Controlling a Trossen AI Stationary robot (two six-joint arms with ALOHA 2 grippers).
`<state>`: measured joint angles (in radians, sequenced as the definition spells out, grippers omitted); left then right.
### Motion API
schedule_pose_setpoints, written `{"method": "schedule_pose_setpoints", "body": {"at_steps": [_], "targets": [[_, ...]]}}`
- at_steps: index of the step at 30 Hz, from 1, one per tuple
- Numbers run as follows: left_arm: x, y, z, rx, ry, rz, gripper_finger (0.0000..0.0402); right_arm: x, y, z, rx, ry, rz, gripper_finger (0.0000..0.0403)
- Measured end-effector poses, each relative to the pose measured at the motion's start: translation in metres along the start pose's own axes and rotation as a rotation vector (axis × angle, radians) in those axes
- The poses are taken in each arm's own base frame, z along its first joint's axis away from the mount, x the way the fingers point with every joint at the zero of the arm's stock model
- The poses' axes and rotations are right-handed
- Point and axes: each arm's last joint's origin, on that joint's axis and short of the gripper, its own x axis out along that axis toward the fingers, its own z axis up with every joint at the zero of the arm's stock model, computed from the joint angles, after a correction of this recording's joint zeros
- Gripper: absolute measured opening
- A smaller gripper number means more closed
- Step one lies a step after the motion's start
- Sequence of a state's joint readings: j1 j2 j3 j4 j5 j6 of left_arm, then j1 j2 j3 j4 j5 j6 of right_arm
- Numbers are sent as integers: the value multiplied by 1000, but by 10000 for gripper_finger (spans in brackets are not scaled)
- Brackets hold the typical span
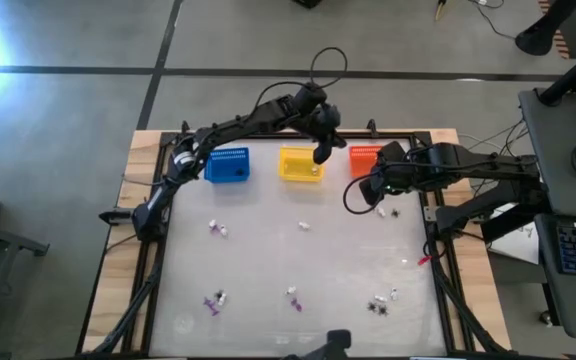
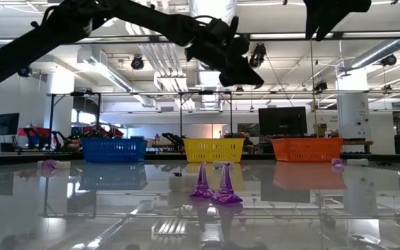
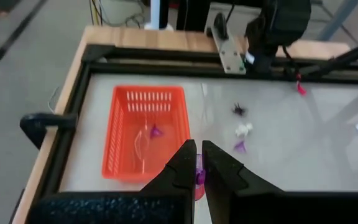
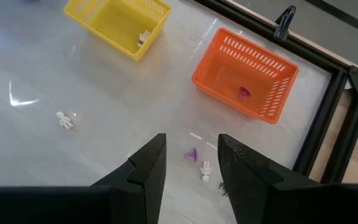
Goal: Sort Halloween decoration
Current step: Put the purple hat toy into the orange bin
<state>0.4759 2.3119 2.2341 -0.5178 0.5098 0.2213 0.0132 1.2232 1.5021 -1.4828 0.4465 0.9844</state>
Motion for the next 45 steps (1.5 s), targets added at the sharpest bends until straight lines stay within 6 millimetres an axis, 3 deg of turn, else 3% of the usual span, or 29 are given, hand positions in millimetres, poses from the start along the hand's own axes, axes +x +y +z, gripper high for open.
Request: {"method": "schedule_pose_setpoints", "body": {"at_steps": [9, 15, 25, 36, 45], "targets": [[0, 1, 6, -8, -56, -20, 0, 3, 1, -1, -3, -6, -11, 137], [-11, -2, 24, 14, -132, -79, 0, 7, -1, 0, -10, -136, -80, 137], [-20, 7, 31, -4, -191, -95, 0, 2, -10, 2, 173, -314, -136, 137], [-31, 17, 31, -28, -228, -207, 0, 14, 7, 7, 252, -411, 62, 137], [-50, 38, 26, -73, -249, -331, 0, 30, -3, 1, 297, -550, 230, 137]]}}
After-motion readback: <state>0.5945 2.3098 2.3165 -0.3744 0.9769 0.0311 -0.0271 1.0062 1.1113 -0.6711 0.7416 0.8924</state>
